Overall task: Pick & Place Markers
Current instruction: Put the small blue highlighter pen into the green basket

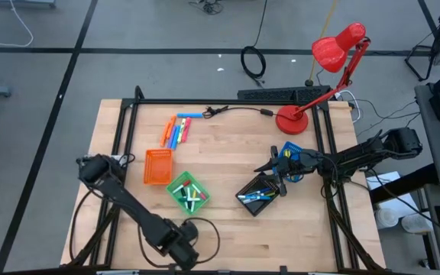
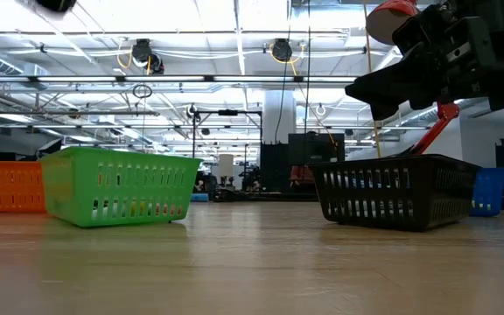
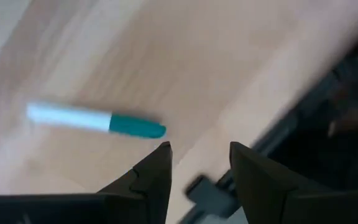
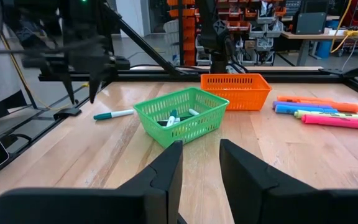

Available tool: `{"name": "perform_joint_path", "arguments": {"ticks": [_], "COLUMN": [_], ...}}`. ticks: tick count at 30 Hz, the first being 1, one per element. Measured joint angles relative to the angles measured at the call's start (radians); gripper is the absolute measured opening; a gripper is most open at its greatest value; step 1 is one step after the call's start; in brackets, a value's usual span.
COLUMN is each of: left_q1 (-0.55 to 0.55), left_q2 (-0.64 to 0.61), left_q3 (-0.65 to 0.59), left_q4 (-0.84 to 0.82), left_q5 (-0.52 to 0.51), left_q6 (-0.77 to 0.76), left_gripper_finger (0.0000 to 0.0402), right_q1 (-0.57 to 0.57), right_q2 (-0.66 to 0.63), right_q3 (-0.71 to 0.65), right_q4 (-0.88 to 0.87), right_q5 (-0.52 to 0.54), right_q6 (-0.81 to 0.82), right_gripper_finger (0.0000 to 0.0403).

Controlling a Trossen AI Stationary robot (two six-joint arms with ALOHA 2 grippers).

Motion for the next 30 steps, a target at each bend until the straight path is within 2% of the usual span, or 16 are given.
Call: {"name": "perform_joint_path", "arguments": {"ticks": [2,5,13,20,30], "left_q1": [0.000,0.003,0.000,-0.009,-0.011], "left_q2": [0.018,0.036,0.066,0.066,0.063], "left_q3": [0.000,0.000,0.000,0.000,-0.108], "left_q4": [-0.006,-0.020,-0.123,-0.225,-0.060], "left_q5": [-0.004,-0.033,-0.051,-0.043,-0.028], "left_q6": [-0.190,-0.388,-0.651,-0.799,-0.810], "left_gripper_finger": [0.0163,0.0163,0.0163,0.0163,0.0163], "right_q1": [0.000,0.000,0.000,0.000,0.000], "right_q2": [0.000,0.000,0.000,0.000,0.000], "right_q3": [0.000,0.000,0.000,0.000,0.000], "right_q4": [0.000,0.000,0.000,-0.001,0.000], "right_q5": [0.000,0.000,0.000,0.000,0.000], "right_q6": [0.000,0.000,0.000,0.000,0.000], "right_gripper_finger": [0.0093,0.0093,0.0093,0.0093,0.0093]}}
